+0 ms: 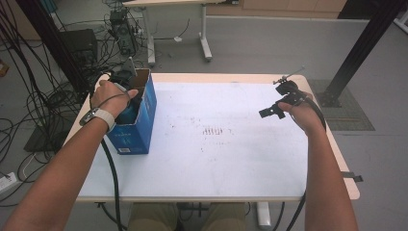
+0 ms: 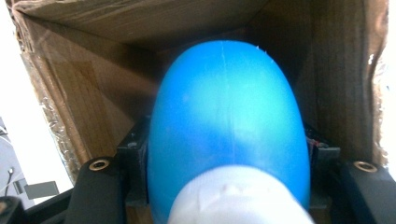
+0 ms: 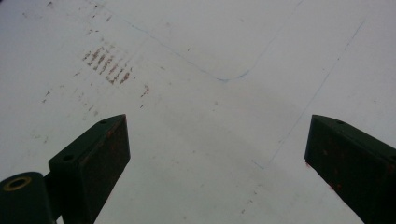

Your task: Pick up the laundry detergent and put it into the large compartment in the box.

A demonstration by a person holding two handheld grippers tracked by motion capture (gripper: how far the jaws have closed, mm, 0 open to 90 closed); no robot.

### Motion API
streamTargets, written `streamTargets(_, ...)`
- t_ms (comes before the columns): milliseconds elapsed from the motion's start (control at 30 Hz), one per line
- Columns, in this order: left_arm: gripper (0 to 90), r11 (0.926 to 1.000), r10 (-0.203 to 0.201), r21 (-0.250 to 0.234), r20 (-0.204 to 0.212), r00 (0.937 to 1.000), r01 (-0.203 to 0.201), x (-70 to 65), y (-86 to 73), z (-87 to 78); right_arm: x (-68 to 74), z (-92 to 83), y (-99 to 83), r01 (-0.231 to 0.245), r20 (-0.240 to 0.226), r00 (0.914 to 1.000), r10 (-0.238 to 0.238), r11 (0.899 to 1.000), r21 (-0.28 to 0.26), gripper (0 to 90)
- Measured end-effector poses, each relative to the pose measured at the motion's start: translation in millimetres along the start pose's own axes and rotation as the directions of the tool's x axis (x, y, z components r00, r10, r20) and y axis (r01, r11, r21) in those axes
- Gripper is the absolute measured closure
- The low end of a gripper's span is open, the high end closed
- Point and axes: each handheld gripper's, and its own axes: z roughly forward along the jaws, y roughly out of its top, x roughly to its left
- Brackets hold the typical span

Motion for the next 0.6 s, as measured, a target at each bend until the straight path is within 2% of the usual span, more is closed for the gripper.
streamTargets(300,32.5,0.9999,-0.008,-0.009,-0.009,0.9999,0.008,0.6,-2.7,-0.6,1.1,-0.2,-0.1,0.004,-0.001,1.0000,-0.004,1.000,-0.002,6.7)
streamTargets(600,30.1,0.9999,-0.001,-0.013,-0.001,1.0000,0.001,0.9,-3.7,-1.9,1.2,-1.9,-1.6,0.006,-0.002,1.0000,-0.006,1.000,-0.009,6.7)
